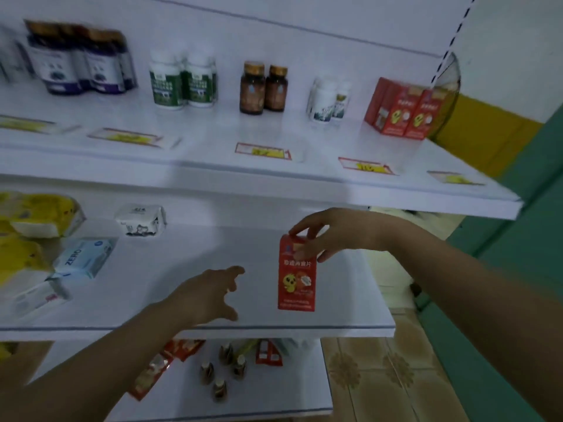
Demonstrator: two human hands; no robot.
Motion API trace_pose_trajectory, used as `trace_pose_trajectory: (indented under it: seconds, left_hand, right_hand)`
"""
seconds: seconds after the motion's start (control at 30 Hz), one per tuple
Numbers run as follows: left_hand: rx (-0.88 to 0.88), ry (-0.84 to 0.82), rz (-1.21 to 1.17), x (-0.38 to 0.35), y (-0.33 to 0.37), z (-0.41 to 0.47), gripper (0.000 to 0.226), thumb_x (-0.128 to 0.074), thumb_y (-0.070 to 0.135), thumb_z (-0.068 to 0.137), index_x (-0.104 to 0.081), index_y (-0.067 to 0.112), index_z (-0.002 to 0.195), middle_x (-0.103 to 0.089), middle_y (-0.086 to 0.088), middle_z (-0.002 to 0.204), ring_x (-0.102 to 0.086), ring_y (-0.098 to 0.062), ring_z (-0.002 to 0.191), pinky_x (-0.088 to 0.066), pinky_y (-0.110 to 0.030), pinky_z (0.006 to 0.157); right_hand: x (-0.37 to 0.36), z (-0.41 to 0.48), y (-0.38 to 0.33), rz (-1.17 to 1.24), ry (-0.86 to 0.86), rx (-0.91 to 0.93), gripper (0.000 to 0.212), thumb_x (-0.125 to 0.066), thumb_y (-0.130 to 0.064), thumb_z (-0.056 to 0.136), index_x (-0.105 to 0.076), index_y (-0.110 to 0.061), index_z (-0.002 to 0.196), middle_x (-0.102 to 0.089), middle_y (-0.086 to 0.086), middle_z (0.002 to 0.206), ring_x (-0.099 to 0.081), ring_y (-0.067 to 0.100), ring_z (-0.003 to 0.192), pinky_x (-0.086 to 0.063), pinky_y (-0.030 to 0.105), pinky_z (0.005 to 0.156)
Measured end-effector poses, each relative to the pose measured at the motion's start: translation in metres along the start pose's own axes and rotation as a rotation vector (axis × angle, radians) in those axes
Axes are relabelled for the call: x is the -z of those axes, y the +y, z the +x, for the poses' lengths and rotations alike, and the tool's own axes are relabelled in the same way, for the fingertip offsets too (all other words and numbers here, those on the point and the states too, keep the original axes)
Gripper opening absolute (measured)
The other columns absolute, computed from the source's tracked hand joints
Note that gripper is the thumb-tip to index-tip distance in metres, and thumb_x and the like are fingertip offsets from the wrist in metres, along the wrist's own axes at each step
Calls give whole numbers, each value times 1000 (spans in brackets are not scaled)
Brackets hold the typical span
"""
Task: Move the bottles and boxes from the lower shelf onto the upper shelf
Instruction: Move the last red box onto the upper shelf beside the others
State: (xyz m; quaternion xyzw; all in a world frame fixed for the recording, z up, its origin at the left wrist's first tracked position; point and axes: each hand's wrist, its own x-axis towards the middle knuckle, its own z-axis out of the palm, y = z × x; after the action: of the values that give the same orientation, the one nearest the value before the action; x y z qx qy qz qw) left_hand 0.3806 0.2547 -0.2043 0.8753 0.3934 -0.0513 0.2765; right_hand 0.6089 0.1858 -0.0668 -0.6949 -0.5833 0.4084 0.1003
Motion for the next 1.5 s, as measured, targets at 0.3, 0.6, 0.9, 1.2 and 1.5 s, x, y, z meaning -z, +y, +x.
trace_pose_trajectory:
  seconds: [0.3, 0.6, 0.9, 1.2, 1.5]
  left_hand:
    - [-40, 98, 181, 62, 28, -25, 77, -70, 38, 81, -27, 29, 145, -51, 5, 132, -52, -11, 115, -44, -21, 94]
    - [-218, 81, 283, 84, 85, -12, 64, -65, 39, 84, -36, 29, 140, -51, 5, 132, -52, -11, 117, -43, -23, 96]
    - [-332, -44, 295, 86, 117, 19, 60, -61, 44, 85, -37, 32, 139, -49, 6, 133, -47, -9, 119, -40, -21, 101]
    - [-465, 0, 136, 138, 231, 25, 48, -65, 42, 83, -53, 28, 128, -61, 9, 123, -59, -7, 107, -46, -23, 96]
    - [-191, 400, 176, 208, 281, 87, 51, -59, 39, 88, -47, 21, 134, -58, 1, 129, -58, -15, 109, -45, -23, 89]
  right_hand:
    - [58, -118, -58, -183, 150, 6, 46, -71, -28, 82, -58, -22, 126, -60, -5, 114, -65, 3, 87, -48, 3, 59]
    - [108, -182, -72, -74, 432, 37, 44, -68, -22, 83, -57, -14, 125, -70, -1, 105, -70, 5, 85, -54, 10, 66]
    - [157, -178, -44, -89, 673, -47, 59, -72, -26, 81, -51, -14, 134, -62, 0, 118, -65, 12, 97, -49, 17, 78]
    - [213, -124, 5, -88, 661, -29, 59, -70, -22, 83, -47, -11, 137, -58, 5, 125, -61, 12, 93, -51, 20, 75]
    - [274, -60, 55, -178, 579, 54, 61, -72, -24, 81, -49, -14, 136, -56, 6, 128, -56, 18, 103, -43, 27, 85]
